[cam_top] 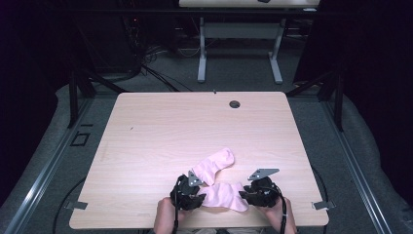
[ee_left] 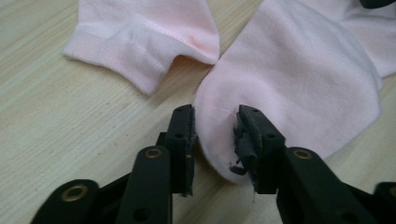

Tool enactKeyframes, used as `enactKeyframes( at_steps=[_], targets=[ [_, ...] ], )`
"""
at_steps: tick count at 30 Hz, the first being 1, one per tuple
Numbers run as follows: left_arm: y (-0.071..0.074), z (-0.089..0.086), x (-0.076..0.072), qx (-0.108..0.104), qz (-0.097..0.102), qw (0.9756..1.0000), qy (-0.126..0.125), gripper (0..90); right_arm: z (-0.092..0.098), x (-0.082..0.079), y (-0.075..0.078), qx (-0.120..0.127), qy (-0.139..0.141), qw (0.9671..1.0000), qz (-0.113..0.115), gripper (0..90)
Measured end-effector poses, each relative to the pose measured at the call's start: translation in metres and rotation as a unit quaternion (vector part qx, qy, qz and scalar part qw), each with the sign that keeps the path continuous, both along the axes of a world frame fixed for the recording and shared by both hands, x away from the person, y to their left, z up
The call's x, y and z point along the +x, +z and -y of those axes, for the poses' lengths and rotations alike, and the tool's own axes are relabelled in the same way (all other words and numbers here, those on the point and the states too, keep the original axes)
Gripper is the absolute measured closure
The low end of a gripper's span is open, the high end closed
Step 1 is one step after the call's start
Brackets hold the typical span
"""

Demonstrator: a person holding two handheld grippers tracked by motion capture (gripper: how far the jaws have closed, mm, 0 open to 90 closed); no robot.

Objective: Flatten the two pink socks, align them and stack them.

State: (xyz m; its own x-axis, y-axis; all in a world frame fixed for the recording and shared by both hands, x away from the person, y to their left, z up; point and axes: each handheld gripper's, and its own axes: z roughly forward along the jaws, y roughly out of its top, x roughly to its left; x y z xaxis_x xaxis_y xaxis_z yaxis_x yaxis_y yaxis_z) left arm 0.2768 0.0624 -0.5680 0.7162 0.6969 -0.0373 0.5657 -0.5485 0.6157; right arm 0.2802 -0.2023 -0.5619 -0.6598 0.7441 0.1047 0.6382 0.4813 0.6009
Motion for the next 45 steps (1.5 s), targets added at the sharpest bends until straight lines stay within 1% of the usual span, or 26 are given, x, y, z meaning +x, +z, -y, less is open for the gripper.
enactKeyframes(
  at_steps=[5, 7, 12, 16, 18, 20, 21, 22, 23, 24, 25, 26, 27, 29, 30, 31, 32, 35, 36, 39, 40, 41, 42, 43, 44, 45],
  targets=[
    [0.000, -0.002, -0.001, 0.000, 0.003, 1.0000, -0.002, 84.6, 0.000, 0.000, -0.005, 0.002, 0.001, 1.0000, 0.003, 81.6],
    [0.000, -0.005, -0.002, 0.000, 0.004, 1.0000, -0.001, 85.7, -0.001, -0.001, -0.006, 0.009, 0.002, 1.0000, 0.003, 85.5],
    [-0.002, -0.022, -0.012, -0.024, -0.001, 0.9995, 0.020, 86.3, 0.001, -0.004, -0.005, 0.007, 0.001, 1.0000, 0.000, 86.7],
    [-0.003, -0.027, -0.017, -0.033, -0.005, 0.9992, 0.021, 86.2, 0.003, -0.005, -0.006, 0.010, 0.002, 0.9999, 0.000, 86.7],
    [-0.002, -0.029, -0.017, -0.039, -0.005, 0.9989, 0.026, 77.1, 0.002, -0.004, -0.007, 0.015, 0.003, 0.9999, 0.000, 86.2],
    [0.003, -0.035, -0.017, -0.055, 0.015, 0.9977, 0.038, 55.4, 0.000, -0.002, -0.006, 0.011, 0.006, 0.9999, 0.003, 80.9],
    [0.003, -0.035, -0.017, -0.055, 0.015, 0.9977, 0.038, 44.9, 0.000, -0.002, -0.006, 0.011, 0.006, 0.9999, 0.003, 80.9],
    [0.005, -0.039, -0.017, -0.065, 0.026, 0.9969, 0.037, 44.9, 0.001, -0.001, -0.005, 0.009, 0.011, 0.9999, -0.001, 70.7],
    [0.007, -0.044, -0.017, -0.064, 0.035, 0.9963, 0.045, 38.3, 0.001, -0.001, -0.004, 0.018, 0.012, 0.9997, -0.006, 63.6],
    [0.009, -0.055, -0.014, -0.060, 0.051, 0.9951, 0.060, 25.0, 0.003, -0.001, 0.000, 0.025, 0.013, 0.9996, 0.001, 52.5],
    [0.009, -0.055, -0.014, -0.060, 0.051, 0.9951, 0.060, 22.5, 0.002, -0.001, 0.004, 0.029, 0.014, 0.9995, 0.007, 47.7],
    [0.007, -0.067, -0.010, -0.042, 0.066, 0.9934, 0.085, 18.2, 0.001, 0.000, 0.008, 0.029, 0.013, 0.9994, 0.013, 41.7],
    [0.007, -0.067, -0.010, -0.042, 0.066, 0.9934, 0.085, 15.1, 0.001, 0.000, 0.008, 0.029, 0.013, 0.9994, 0.013, 41.7],
    [0.002, -0.080, -0.003, -0.034, 0.068, 0.9914, 0.106, 14.0, -0.004, 0.004, 0.020, 0.023, 0.017, 0.9992, 0.027, 30.8],
    [-0.003, -0.090, 0.003, -0.022, 0.068, 0.9896, 0.125, 7.3, -0.010, 0.008, 0.029, 0.023, 0.028, 0.9989, 0.030, 23.6],
    [-0.003, -0.090, 0.003, -0.022, 0.068, 0.9896, 0.125, 4.6, -0.010, 0.008, 0.029, 0.023, 0.028, 0.9989, 0.030, 23.6],
    [-0.007, -0.099, 0.008, -0.018, 0.068, 0.9880, 0.138, 1.7, -0.021, 0.014, 0.038, 0.016, 0.042, 0.9985, 0.031, 15.2],
    [-0.010, -0.105, 0.012, -0.021, 0.067, 0.9860, 0.151, 0.0, -0.036, 0.021, 0.046, 0.004, 0.062, 0.9974, 0.036, 10.9],
    [-0.013, -0.109, 0.014, -0.024, 0.075, 0.9839, 0.161, 0.0, -0.052, 0.028, 0.052, -0.010, 0.079, 0.9960, 0.041, 6.3],
    [-0.016, -0.112, 0.017, -0.024, 0.076, 0.9834, 0.163, 0.0, -0.068, 0.035, 0.055, -0.018, 0.093, 0.9945, 0.045, 7.2],
    [-0.018, -0.113, 0.019, -0.025, 0.074, 0.9834, 0.164, 0.0, -0.084, 0.042, 0.059, -0.026, 0.110, 0.9924, 0.049, 12.7],
    [-0.021, -0.114, 0.020, -0.028, 0.072, 0.9833, 0.165, 0.0, -0.084, 0.042, 0.059, -0.026, 0.110, 0.9924, 0.049, 12.7],
    [-0.022, -0.114, 0.021, -0.026, 0.064, 0.9831, 0.169, 0.0, -0.101, 0.048, 0.060, -0.035, 0.125, 0.9902, 0.052, 16.7],
    [-0.022, -0.114, 0.021, -0.026, 0.067, 0.9830, 0.169, 0.0, -0.101, 0.048, 0.060, -0.035, 0.125, 0.9902, 0.052, 16.7],
    [-0.022, -0.114, 0.021, -0.032, 0.075, 0.9815, 0.173, 0.0, -0.118, 0.052, 0.060, -0.048, 0.135, 0.9887, 0.045, 26.8],
    [-0.023, -0.113, 0.022, -0.025, 0.069, 0.9820, 0.174, 0.0, -0.126, 0.054, 0.058, -0.049, 0.138, 0.9880, 0.048, 27.4]
  ],
)
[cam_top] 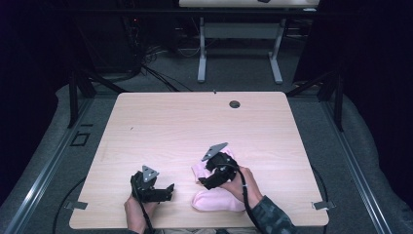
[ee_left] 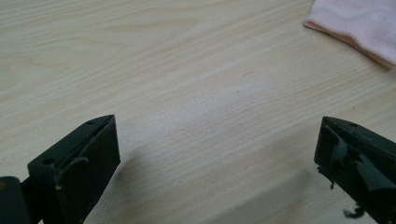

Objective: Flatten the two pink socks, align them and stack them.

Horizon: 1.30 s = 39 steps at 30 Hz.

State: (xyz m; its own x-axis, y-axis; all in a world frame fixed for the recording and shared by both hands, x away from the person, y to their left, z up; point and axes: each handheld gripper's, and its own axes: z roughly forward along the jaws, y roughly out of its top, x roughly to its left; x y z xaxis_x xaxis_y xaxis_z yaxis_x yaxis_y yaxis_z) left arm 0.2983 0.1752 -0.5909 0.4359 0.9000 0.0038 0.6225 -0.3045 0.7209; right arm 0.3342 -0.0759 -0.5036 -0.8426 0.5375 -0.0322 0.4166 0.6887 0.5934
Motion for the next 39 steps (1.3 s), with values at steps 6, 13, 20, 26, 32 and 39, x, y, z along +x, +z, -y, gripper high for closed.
enactKeyframes(
  at_steps=[6, 13, 20, 26, 32, 39],
  targets=[
    [-0.001, 0.002, 0.001, 0.007, -0.001, 1.0000, 0.000, 0.0, -0.030, 0.015, -0.018, -0.041, 0.012, 0.9989, -0.018, 37.3],
    [-0.001, 0.001, 0.002, 0.004, -0.006, 1.0000, 0.001, 0.0, -0.043, 0.027, -0.050, -0.088, 0.001, 0.9944, -0.059, 54.0],
    [-0.001, 0.001, 0.002, 0.004, -0.006, 1.0000, 0.000, 0.0, -0.032, 0.032, -0.053, -0.063, -0.020, 0.9959, -0.062, 78.5],
    [-0.001, 0.002, 0.002, 0.003, -0.006, 1.0000, 0.000, 0.0, -0.018, 0.040, -0.054, -0.015, -0.032, 0.9957, -0.086, 82.8],
    [-0.001, 0.002, 0.003, 0.005, -0.007, 0.9999, -0.007, 0.1, 0.004, 0.040, -0.038, 0.045, -0.045, 0.9944, -0.085, 83.0],
    [0.012, 0.018, -0.003, -0.059, 0.034, 0.9965, -0.049, 0.0, 0.034, 0.035, 0.004, 0.140, -0.070, 0.9862, -0.053, 82.9]
  ],
)
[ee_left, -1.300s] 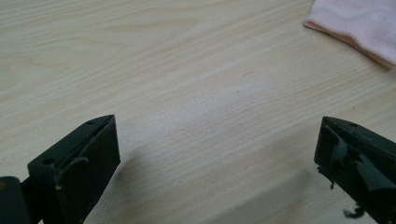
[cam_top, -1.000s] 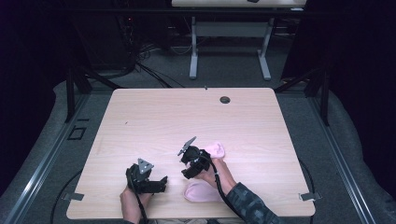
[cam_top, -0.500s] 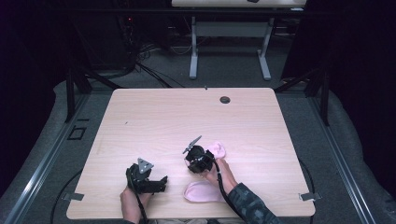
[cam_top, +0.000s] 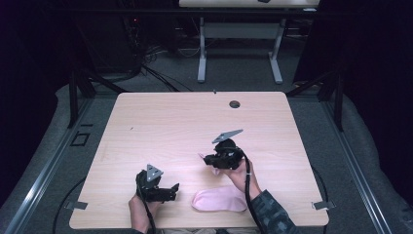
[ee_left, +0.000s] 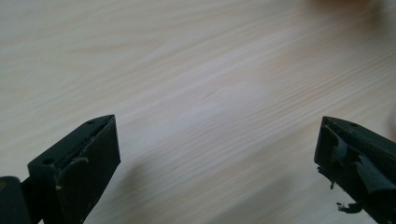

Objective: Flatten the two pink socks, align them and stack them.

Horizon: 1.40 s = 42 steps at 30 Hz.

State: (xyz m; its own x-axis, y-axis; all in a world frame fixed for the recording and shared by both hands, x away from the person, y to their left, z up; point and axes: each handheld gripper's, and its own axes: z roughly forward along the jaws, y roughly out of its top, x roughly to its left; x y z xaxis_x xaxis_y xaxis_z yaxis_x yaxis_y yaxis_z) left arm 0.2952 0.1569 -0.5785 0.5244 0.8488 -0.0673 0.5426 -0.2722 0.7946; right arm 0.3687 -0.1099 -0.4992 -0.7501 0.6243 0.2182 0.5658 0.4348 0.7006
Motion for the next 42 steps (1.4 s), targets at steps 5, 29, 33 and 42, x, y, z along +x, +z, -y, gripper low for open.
enactKeyframes(
  at_steps=[5, 29, 33, 42],
  targets=[
    [0.022, 0.027, -0.006, -0.056, 0.043, 0.9964, -0.046, 0.1, 0.012, -0.008, 0.028, 0.050, -0.008, 0.9981, 0.034, 82.8],
    [0.043, 0.086, -0.012, -0.063, 0.157, 0.9855, 0.000, 39.5, -0.016, -0.044, 0.072, 0.155, -0.002, 0.9833, 0.095, 82.5],
    [0.044, 0.083, -0.009, -0.063, 0.155, 0.9860, 0.000, 68.9, -0.015, -0.047, 0.071, 0.163, 0.002, 0.9824, 0.091, 82.4],
    [0.052, 0.068, -0.016, -0.018, 0.162, 0.9864, -0.021, 89.4, 0.007, -0.057, 0.066, 0.147, -0.013, 0.9847, 0.094, 82.2]
  ],
)
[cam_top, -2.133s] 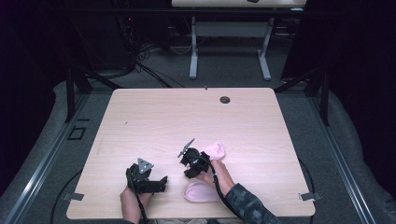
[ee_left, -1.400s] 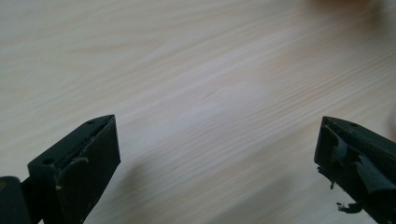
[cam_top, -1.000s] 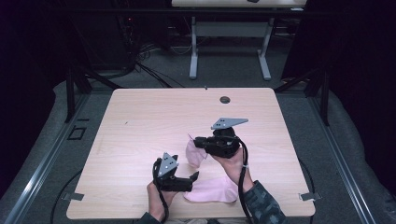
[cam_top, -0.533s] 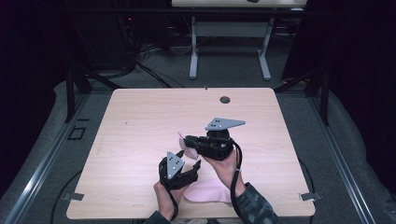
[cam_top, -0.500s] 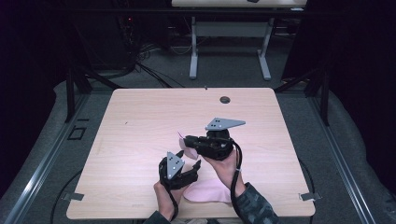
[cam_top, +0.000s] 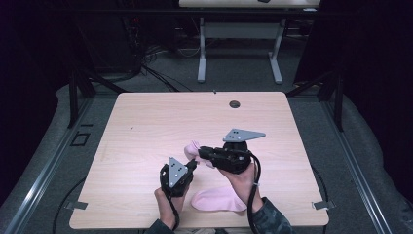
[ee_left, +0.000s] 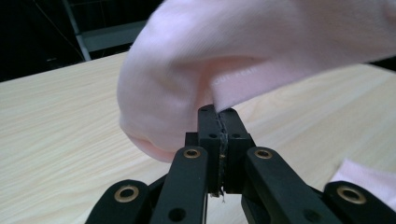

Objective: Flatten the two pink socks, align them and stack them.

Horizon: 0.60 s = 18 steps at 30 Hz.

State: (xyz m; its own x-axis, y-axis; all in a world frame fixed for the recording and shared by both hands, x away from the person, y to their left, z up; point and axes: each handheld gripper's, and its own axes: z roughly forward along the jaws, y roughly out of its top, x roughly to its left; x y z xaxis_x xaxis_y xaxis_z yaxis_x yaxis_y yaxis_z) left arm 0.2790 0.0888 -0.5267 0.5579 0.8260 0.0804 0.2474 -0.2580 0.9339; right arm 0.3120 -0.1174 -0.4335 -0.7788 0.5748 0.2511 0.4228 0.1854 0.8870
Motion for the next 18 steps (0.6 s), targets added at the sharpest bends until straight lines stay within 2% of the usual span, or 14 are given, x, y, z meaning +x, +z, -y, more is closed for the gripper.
enactKeyframes(
  at_steps=[1, 6, 7, 8, 9, 10, 11, 13, 15, 18],
  targets=[
    [0.000, 0.000, 0.000, 0.000, 0.000, 1.0000, 0.000, 89.5, 0.000, 0.000, 0.000, 0.000, 0.000, 1.0000, 0.000, 82.2],
    [0.010, -0.005, -0.018, 0.057, -0.003, 0.9981, -0.022, 89.6, 0.019, -0.010, -0.006, -0.008, -0.020, 0.9998, 0.004, 82.2],
    [0.014, -0.006, -0.025, 0.079, -0.006, 0.9963, -0.034, 89.6, 0.024, -0.014, -0.010, -0.017, -0.024, 0.9996, 0.002, 82.3],
    [0.015, -0.005, -0.028, 0.088, -0.010, 0.9953, -0.040, 89.6, 0.026, -0.016, -0.013, -0.025, -0.028, 0.9993, 0.003, 82.3],
    [0.015, -0.005, -0.028, 0.088, -0.010, 0.9953, -0.040, 89.6, 0.026, -0.016, -0.013, -0.025, -0.028, 0.9993, 0.003, 82.3],
    [0.019, -0.004, -0.034, 0.105, -0.014, 0.9930, -0.054, 89.6, 0.029, -0.020, -0.018, -0.035, -0.031, 0.9989, 0.001, 82.3],
    [0.019, -0.004, -0.034, 0.105, -0.014, 0.9930, -0.054, 89.6, 0.029, -0.020, -0.018, -0.035, -0.031, 0.9989, 0.001, 82.3],
    [0.021, 0.001, -0.041, 0.126, -0.015, 0.9896, -0.068, 89.6, 0.033, -0.024, -0.025, -0.046, -0.031, 0.9984, -0.006, 82.3],
    [0.020, 0.002, -0.043, 0.130, -0.021, 0.9886, -0.074, 89.7, 0.036, -0.024, -0.027, -0.046, -0.030, 0.9984, -0.012, 82.3],
    [0.019, 0.001, -0.043, 0.132, -0.024, 0.9883, -0.073, 89.7, 0.036, -0.024, -0.028, -0.044, -0.029, 0.9985, -0.012, 82.3]
  ],
)
